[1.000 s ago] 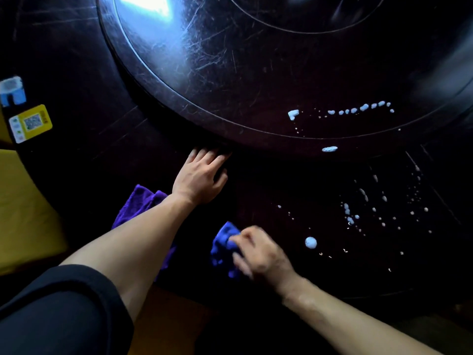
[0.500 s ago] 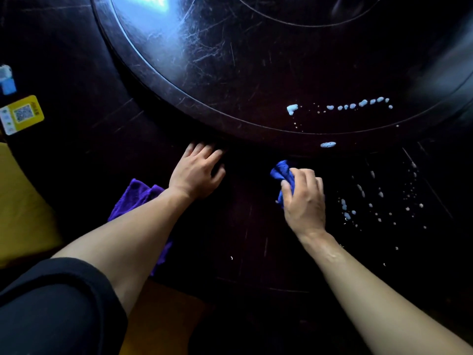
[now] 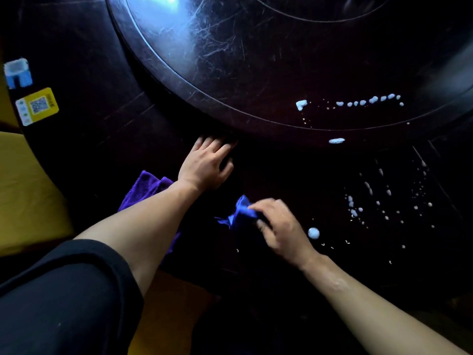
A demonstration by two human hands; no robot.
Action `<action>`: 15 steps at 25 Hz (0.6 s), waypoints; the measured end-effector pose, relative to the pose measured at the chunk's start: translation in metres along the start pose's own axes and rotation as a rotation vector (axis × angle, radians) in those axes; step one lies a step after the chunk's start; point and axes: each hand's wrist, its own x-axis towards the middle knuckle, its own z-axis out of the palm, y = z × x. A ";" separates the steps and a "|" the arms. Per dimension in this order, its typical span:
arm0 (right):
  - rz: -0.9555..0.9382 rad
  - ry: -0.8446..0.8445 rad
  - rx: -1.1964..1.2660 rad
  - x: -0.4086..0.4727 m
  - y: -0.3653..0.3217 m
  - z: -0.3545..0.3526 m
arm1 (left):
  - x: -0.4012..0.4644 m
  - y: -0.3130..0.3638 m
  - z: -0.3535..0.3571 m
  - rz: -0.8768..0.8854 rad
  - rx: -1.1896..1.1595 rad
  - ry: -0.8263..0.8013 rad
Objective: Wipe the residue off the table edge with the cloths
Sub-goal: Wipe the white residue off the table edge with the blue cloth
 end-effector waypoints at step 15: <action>-0.341 -0.672 -0.077 0.017 -0.025 0.009 | 0.000 -0.002 0.003 0.018 0.000 0.020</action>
